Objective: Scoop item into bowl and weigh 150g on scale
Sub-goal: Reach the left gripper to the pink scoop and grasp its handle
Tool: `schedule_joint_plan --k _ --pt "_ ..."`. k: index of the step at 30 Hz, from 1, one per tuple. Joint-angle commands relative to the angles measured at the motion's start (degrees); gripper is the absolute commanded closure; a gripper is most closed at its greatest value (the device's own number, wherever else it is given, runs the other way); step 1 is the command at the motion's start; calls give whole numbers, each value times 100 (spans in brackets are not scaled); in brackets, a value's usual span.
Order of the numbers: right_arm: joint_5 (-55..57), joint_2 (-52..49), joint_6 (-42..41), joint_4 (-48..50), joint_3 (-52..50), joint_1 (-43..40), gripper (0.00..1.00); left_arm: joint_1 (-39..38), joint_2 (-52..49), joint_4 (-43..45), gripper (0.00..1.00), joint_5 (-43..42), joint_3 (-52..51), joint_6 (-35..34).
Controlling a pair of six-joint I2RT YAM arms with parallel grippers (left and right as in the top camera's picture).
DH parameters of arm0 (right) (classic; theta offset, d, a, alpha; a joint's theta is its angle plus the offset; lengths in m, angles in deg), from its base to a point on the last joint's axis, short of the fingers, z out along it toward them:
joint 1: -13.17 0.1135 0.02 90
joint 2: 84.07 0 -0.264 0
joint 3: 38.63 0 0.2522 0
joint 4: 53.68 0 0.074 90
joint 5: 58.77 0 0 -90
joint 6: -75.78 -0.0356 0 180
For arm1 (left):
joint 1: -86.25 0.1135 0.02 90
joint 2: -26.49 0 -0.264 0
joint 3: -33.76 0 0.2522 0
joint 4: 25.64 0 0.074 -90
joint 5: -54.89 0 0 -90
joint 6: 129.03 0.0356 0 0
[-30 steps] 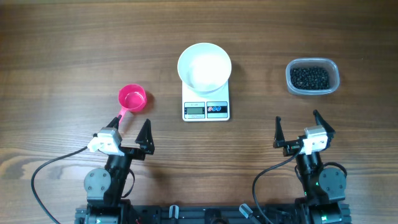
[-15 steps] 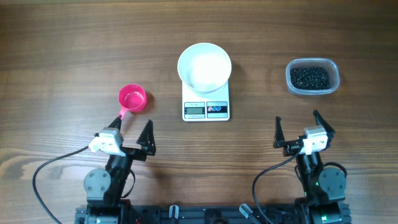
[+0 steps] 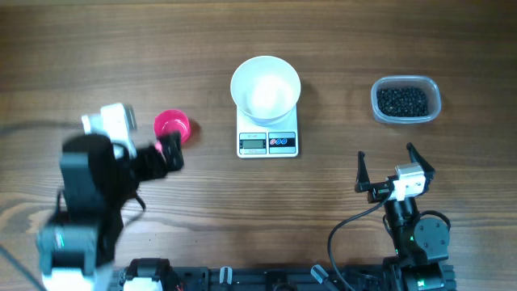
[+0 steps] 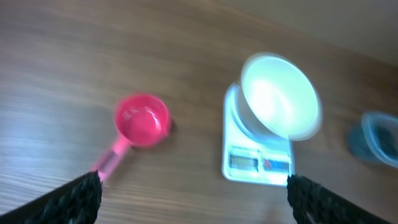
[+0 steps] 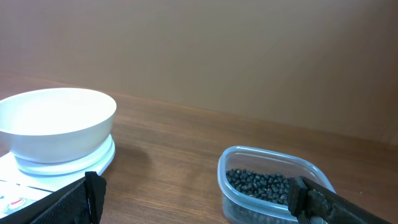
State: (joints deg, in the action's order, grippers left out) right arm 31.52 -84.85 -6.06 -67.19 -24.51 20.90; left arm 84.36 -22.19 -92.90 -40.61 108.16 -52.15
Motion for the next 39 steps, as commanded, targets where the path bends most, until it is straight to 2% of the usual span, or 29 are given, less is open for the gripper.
schedule_joint_plan --k 1,8,15,17,18,21,24,30,33,34,39 --pt "101 35 -70 28 -7 13 0 -31 -1163 -332 0 686 931 116" --pt "101 35 -70 28 -7 13 0 -20 -2234 -170 0 686 986 114" --pt "101 35 -70 28 -7 13 0 -20 -2310 -103 0 688 986 122" --pt "101 35 -70 28 -7 13 0 -20 -2337 -498 0 695 968 529" --pt "98 35 -70 28 -7 13 0 -20 -2374 -721 0 866 962 494" --pt "101 35 -70 28 -7 13 0 -20 -2765 -1397 0 1161 953 -326" --pt "101 35 -70 28 -7 13 0 -20 -3355 -1510 0 1161 953 -466" --pt "98 35 -70 28 -7 13 0 -20 -4116 -1405 0 1189 953 1091" --pt "101 35 -70 28 -7 13 0 -20 -4282 -1403 0 1602 953 1541" --pt "101 35 -70 28 -7 13 0 -20 -4363 -1381 0 1604 953 1952" --pt "101 35 -70 28 -7 13 0 -20 -4446 -1137 0 1515 949 2911"
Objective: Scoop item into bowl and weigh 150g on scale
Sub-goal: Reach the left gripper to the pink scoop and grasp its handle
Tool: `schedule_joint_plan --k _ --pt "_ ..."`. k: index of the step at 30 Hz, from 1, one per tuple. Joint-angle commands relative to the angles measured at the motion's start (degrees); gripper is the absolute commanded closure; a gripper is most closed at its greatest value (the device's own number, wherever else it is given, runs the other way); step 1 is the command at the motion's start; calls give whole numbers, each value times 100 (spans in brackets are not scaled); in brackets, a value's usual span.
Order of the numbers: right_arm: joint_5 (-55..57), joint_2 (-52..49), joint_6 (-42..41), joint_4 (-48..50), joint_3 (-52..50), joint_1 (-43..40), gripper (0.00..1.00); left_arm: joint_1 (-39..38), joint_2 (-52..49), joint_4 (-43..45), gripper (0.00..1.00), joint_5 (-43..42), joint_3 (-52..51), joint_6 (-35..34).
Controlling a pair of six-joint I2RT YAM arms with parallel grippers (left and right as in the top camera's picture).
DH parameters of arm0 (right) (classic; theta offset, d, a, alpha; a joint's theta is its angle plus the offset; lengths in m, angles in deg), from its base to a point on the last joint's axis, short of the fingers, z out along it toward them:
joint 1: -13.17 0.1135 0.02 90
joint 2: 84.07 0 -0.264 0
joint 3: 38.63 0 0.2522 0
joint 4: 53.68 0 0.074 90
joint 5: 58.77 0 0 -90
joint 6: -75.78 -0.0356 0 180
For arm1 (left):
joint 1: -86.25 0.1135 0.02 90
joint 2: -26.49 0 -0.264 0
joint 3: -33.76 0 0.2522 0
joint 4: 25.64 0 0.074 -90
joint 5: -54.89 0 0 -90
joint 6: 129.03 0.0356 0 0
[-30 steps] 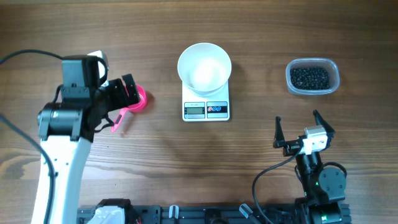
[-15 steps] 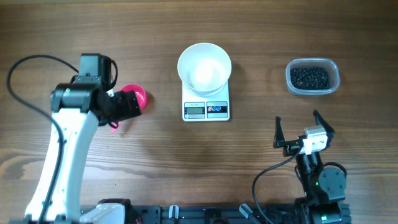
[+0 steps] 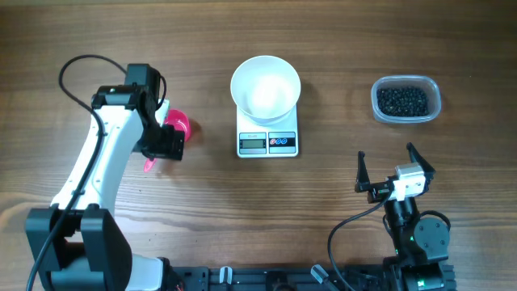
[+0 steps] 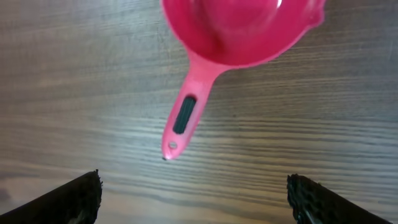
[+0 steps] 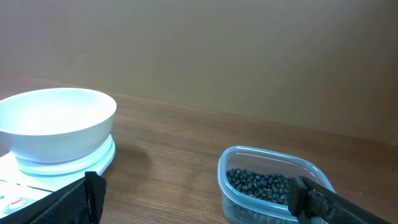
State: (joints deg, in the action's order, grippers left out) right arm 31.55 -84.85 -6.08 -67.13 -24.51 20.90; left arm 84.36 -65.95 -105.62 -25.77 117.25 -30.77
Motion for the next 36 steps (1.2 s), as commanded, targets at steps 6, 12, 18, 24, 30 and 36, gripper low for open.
schedule_joint_plan --k 6,12,18,24,30,36 --pt "98 35 -68 22 -7 13 0 81 -302 503 0 -216 -118 955" --pt "98 35 -68 22 -7 13 0 374 -688 636 7 -426 -118 953" --pt "96 35 -66 22 -7 13 0 378 -1062 691 11 -544 -127 964" --pt "98 35 -66 22 -7 13 0 372 -1327 973 19 -544 -127 1062" --pt "98 35 -68 22 -7 13 0 374 -1333 1314 38 -638 -129 1056" --pt "98 35 -68 22 -7 13 0 374 -1333 1541 41 -662 -170 931"
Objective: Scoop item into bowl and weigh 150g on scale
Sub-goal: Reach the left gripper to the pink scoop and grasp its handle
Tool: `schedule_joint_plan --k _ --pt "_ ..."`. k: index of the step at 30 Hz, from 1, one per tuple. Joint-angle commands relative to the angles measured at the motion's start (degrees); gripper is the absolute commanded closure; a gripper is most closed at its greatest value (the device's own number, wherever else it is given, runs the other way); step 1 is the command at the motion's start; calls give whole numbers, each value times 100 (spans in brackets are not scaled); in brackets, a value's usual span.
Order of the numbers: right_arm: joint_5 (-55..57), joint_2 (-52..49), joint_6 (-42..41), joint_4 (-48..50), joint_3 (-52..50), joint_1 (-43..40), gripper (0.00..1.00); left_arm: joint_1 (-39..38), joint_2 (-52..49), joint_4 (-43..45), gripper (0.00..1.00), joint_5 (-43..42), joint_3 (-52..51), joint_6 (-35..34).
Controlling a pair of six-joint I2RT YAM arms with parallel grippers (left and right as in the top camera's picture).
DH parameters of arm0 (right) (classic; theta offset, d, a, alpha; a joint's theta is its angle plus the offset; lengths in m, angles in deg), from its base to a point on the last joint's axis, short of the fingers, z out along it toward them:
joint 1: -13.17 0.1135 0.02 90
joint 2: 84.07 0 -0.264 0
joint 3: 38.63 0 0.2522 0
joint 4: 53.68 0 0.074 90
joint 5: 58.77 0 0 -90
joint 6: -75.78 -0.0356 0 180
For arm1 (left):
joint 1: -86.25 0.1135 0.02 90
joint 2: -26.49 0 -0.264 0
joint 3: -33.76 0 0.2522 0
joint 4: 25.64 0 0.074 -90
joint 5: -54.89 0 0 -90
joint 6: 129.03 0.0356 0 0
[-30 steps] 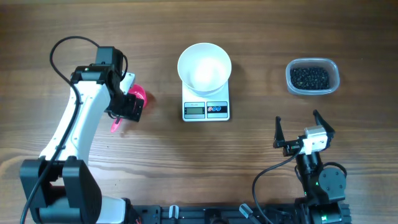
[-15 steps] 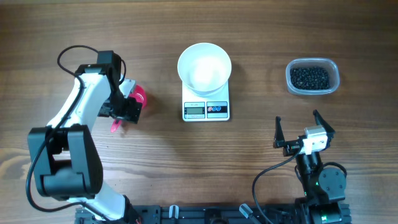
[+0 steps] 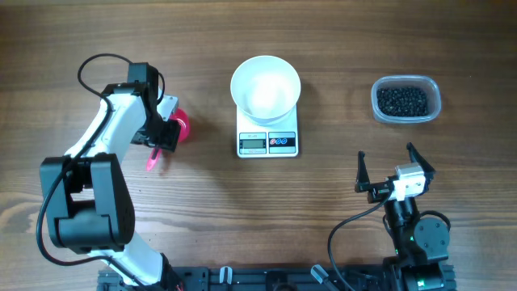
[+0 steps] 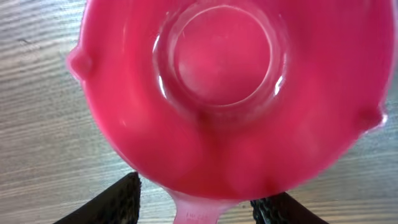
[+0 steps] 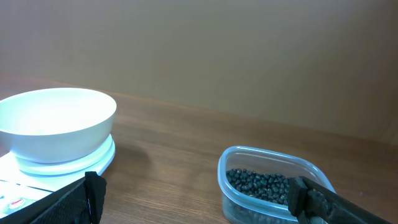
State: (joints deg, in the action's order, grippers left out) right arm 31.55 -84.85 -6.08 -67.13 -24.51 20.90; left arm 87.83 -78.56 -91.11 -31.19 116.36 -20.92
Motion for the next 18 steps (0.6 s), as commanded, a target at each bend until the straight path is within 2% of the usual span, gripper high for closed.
schedule_joint_plan --k 1,11,18 --pt "96 35 -68 22 -7 13 0 26 -72 144 42 -136 -151 -55" --pt "98 35 -68 22 -7 13 0 24 -72 424 55 -155 -321 -520" --pt "98 35 -68 22 -7 13 0 24 -70 422 82 -151 -321 -704"
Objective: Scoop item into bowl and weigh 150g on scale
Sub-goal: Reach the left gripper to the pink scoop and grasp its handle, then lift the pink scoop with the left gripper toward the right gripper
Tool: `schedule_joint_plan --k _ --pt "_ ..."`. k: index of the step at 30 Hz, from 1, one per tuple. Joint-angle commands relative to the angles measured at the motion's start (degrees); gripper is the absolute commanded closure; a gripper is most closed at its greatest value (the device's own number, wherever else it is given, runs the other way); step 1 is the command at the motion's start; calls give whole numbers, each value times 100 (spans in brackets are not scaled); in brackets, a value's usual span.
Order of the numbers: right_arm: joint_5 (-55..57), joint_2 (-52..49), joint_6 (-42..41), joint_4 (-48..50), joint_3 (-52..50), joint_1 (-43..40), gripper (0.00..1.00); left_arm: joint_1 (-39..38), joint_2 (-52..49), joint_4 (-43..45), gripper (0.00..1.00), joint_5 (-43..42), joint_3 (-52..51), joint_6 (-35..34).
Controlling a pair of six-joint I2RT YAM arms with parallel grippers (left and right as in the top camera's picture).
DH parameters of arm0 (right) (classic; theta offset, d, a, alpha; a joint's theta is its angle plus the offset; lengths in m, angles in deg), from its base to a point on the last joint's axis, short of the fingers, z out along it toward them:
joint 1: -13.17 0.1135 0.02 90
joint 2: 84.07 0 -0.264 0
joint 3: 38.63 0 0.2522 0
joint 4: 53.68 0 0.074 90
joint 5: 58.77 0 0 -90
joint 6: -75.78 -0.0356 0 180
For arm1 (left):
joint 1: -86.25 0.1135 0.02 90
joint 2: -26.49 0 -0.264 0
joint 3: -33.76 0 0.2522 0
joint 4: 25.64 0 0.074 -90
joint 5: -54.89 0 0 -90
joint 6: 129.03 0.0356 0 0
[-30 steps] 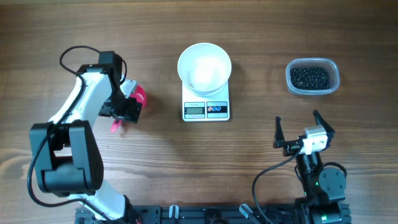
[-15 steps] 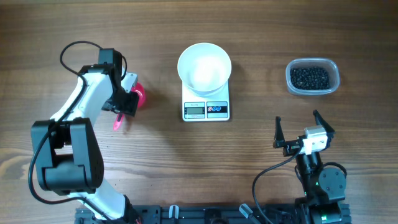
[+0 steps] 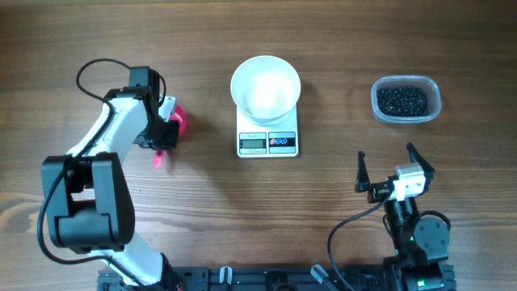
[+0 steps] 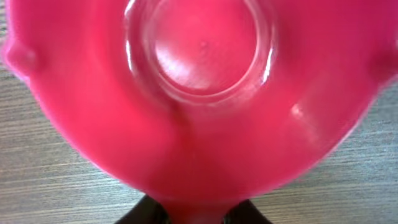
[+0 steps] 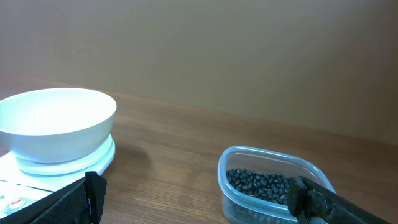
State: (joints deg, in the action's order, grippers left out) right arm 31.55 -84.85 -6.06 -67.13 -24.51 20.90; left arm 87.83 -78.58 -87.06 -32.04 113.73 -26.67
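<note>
The pink scoop (image 3: 178, 121) lies left of the scale, and its cup (image 4: 193, 81) fills the left wrist view. My left gripper (image 3: 164, 136) (image 4: 194, 214) is shut on the scoop's handle, just behind the cup. The handle's end (image 3: 159, 158) sticks out toward the front. The white bowl (image 3: 265, 87) (image 5: 56, 118) stands empty on the white scale (image 3: 267, 141) (image 5: 68, 163). A clear tub of black beans (image 3: 405, 99) (image 5: 273, 186) sits at the far right. My right gripper (image 3: 394, 179) (image 5: 205, 199) rests open near the front edge, well short of the tub.
The left arm's black cable (image 3: 93, 69) loops over the table behind the arm. Bare wood (image 3: 339, 89) lies between the scale and the tub. The mounting rail (image 3: 266, 279) runs along the front edge.
My left gripper's fingers, which stood apart on either side of the scoop's handle, have shut on it, and the cup looms closer in the wrist view. The right arm is unchanged.
My left gripper was open at the front left, short of the scoop. Then it stood wide open above the scoop's handle. Then it was low, with its fingers flanking the handle behind the cup, and now it is shut there. The right arm stayed still.
</note>
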Motion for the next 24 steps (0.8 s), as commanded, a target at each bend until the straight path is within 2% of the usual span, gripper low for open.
schedule_joint_plan --k 1,5,8,10,12,14,18,21,24 --pt "96 35 -68 22 -7 13 0 24 -68 17 84 -66 -59 -190" --pt "98 35 -70 22 -7 13 0 24 -68 24 92 -68 -59 -446" --pt "96 35 -68 22 -7 13 1 24 -68 52 96 -74 -52 -964" --pt "98 35 -70 22 -7 13 0 13 -57 57 96 -330 -28 -1185" --pt "96 35 -70 22 -7 13 0 13 -55 52 96 -977 98 -1377" --pt "96 35 -70 22 -7 13 0 13 35 52 96 -2131 435 -2503" --pt "98 35 -70 22 -7 13 0 -4 337 70 96 -3501 734 -3709" --pt "98 35 -70 22 -7 13 0 -61 848 164 96 -4063 741 -4328" --pt "96 35 -70 22 -7 13 0 -262 1425 205 96 -4186 741 -5508"
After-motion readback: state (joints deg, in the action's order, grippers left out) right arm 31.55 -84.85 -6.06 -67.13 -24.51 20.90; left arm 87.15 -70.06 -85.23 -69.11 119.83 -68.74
